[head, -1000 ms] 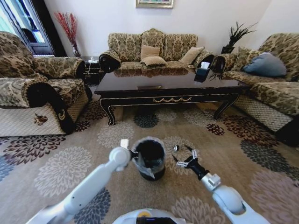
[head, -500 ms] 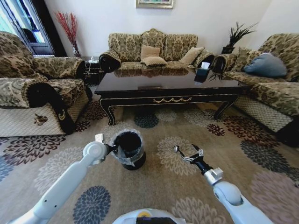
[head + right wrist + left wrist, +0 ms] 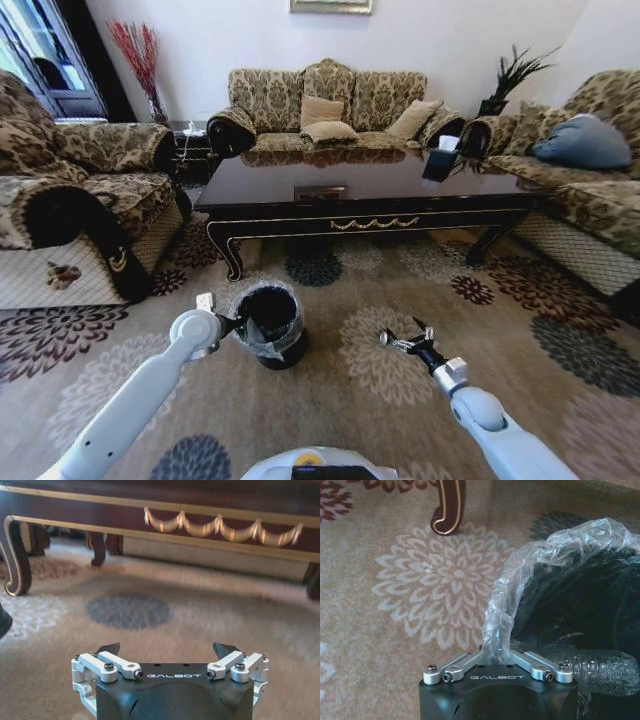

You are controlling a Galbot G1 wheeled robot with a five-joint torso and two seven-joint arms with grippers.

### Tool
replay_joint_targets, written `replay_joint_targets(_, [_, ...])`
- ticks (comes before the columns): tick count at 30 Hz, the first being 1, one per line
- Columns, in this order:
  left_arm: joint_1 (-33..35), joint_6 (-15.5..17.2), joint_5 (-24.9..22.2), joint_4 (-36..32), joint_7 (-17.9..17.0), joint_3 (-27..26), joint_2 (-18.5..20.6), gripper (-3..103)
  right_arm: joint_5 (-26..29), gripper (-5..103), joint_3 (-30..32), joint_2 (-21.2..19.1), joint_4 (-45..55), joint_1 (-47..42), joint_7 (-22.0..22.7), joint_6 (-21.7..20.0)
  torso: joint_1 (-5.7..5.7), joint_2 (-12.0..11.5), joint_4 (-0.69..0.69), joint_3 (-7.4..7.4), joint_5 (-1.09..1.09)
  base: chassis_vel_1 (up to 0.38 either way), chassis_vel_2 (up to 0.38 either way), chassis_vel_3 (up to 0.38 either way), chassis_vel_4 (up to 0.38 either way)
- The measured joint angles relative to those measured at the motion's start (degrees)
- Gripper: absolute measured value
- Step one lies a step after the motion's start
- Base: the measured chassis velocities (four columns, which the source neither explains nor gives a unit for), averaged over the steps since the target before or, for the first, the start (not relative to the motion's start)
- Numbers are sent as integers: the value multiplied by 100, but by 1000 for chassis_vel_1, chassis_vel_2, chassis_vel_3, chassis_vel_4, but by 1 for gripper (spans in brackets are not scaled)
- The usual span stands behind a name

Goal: Move to the front of the table and pick up the trash from the floor, then place it into the trash bin.

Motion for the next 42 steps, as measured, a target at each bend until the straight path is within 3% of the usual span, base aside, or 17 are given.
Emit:
replay_joint_targets(9, [346,1,-9,-261,-1,-313,111,0,448,100,-725,68,-1015,1044,145,-652,-6,0,1,-5,1,1,-7,-6,2])
replay_joint_targets(29, [547,1,95,-306,-113,-444,37,0,561,100,-962,542,-3179,1993,-300,-432,-5,0,0,-4,0,0,0,0,0])
replay_joint_targets(42, [562,1,102,-259,-111,-474,30,0,529,100,-1100,738,-3468,2151,-378,-381,-4,0,0,-3,1,0,0,0,0])
